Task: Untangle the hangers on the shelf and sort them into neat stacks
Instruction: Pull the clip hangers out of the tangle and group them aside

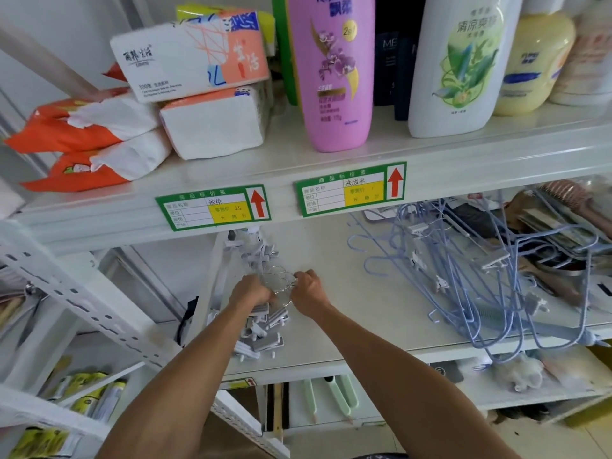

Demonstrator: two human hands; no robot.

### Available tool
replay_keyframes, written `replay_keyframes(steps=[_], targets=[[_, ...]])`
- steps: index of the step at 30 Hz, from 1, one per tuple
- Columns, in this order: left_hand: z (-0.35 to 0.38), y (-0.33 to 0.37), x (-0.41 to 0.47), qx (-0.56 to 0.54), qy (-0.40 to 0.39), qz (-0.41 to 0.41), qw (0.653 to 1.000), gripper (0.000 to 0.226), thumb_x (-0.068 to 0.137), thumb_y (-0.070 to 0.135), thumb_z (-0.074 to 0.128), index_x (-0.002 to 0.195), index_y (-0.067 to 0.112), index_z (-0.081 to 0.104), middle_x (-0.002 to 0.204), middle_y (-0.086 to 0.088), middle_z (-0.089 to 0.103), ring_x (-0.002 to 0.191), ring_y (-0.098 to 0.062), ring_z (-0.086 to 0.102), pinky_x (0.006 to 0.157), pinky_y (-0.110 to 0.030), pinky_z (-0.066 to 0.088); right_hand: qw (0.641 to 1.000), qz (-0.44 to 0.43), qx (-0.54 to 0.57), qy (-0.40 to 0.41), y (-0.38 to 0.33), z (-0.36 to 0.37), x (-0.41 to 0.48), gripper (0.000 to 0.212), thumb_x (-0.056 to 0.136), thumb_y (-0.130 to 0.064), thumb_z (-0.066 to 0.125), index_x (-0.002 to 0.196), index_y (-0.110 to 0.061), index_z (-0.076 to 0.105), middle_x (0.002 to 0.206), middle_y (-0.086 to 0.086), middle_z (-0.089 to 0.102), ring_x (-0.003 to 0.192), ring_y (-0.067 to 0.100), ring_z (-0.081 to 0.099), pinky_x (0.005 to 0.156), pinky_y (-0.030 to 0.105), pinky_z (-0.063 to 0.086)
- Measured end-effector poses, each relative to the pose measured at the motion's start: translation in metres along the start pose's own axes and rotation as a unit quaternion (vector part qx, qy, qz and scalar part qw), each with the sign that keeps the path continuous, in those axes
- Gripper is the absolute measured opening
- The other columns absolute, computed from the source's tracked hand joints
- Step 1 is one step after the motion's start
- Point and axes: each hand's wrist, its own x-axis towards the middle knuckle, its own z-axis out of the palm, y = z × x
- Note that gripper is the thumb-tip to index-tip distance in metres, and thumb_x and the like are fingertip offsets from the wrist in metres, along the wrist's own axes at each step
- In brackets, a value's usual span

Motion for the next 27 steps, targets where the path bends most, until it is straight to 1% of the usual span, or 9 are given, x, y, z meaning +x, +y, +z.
replay_keyframes(steps=[3,6,10,13,15,18,22,23,27], targets=[[0.000,-0.003,0.001,0.025,0.013,0.009,1.000,0.049,0.069,0.022,0.076,0.114,0.007,0.065,0.113,-0.010,0.068,0.099,-0.028,0.066,0.076,-0.030,0.050,1.000,-0.004,0.006,-0.023,-0.004,0.000,-0.003,0.038,0.083,0.000,0.047,0.116,0.005,0.064,0.117,0.023,0.058,0.108,0.040,0.058,0.092,0.032,0.048],[0.000,-0.008,0.004,0.047,0.029,0.018,0.998,0.038,0.081,0.022,0.066,0.114,0.004,0.064,0.114,-0.012,0.068,0.100,-0.029,0.066,0.072,-0.030,0.048,0.999,-0.020,0.011,-0.049,-0.005,0.001,-0.005,0.040,0.084,0.000,0.047,0.121,0.004,0.063,0.122,0.022,0.060,0.113,0.037,0.058,0.097,0.033,0.048],[0.000,-0.009,0.010,0.064,0.045,0.019,0.997,0.032,0.088,0.020,0.060,0.115,0.004,0.064,0.115,-0.013,0.068,0.102,-0.029,0.066,0.073,-0.029,0.046,0.999,-0.021,0.015,-0.041,-0.007,-0.002,-0.011,0.043,0.083,0.001,0.049,0.123,0.005,0.061,0.124,0.026,0.059,0.115,0.039,0.057,0.098,0.033,0.046],[-0.001,-0.007,0.017,0.081,0.050,0.021,0.995,0.032,0.091,0.023,0.059,0.115,0.003,0.065,0.118,-0.015,0.067,0.107,-0.031,0.064,0.079,-0.032,0.047,0.999,-0.015,0.014,-0.036,-0.005,-0.013,-0.016,0.046,0.084,-0.004,0.050,0.130,-0.001,0.057,0.129,0.022,0.055,0.118,0.037,0.055,0.100,0.032,0.045],[-0.002,-0.005,0.021,0.093,0.038,0.018,0.995,0.030,0.091,0.024,0.059,0.111,0.002,0.066,0.116,-0.015,0.067,0.105,-0.032,0.064,0.077,-0.032,0.045,0.999,-0.004,0.019,-0.032,-0.001,-0.025,-0.019,0.049,0.084,-0.007,0.051,0.133,-0.004,0.055,0.130,0.021,0.054,0.118,0.037,0.054,0.100,0.034,0.047],[-0.005,-0.001,0.022,0.117,0.002,-0.001,0.993,0.030,0.088,0.030,0.063,0.103,0.005,0.068,0.106,-0.013,0.068,0.088,-0.028,0.061,0.071,-0.030,0.043,0.999,0.027,0.030,-0.017,0.005,-0.047,-0.024,0.051,0.081,-0.013,0.049,0.131,-0.006,0.057,0.127,0.021,0.055,0.113,0.037,0.058,0.096,0.033,0.049],[-0.013,0.018,0.018,0.149,-0.057,-0.019,0.987,0.015,0.073,0.025,0.076,0.075,0.010,0.075,0.101,-0.014,0.071,0.079,-0.025,0.063,0.067,-0.026,0.049,0.999,0.039,0.032,0.007,0.018,-0.083,-0.029,0.041,0.085,-0.007,0.055,0.125,-0.006,0.061,0.123,0.021,0.057,0.109,0.036,0.059,0.088,0.026,0.046],[-0.015,0.023,0.013,0.152,-0.065,-0.028,0.986,0.016,0.070,0.023,0.078,0.075,0.008,0.075,0.101,-0.014,0.071,0.080,-0.025,0.065,0.067,-0.026,0.051,0.998,0.043,0.032,0.012,0.023,-0.093,-0.030,0.040,0.084,-0.006,0.056,0.123,-0.005,0.062,0.123,0.021,0.058,0.109,0.035,0.060,0.086,0.025,0.046],[-0.017,0.031,-0.001,0.108,-0.016,-0.039,0.993,0.019,0.075,0.026,0.073,0.074,0.008,0.070,0.103,-0.014,0.069,0.085,-0.026,0.064,0.072,-0.026,0.049,0.998,0.048,0.040,0.022,0.035,-0.142,-0.035,0.042,0.079,-0.014,0.057,0.119,-0.004,0.064,0.121,0.017,0.063,0.111,0.031,0.061,0.084,0.021,0.045]])
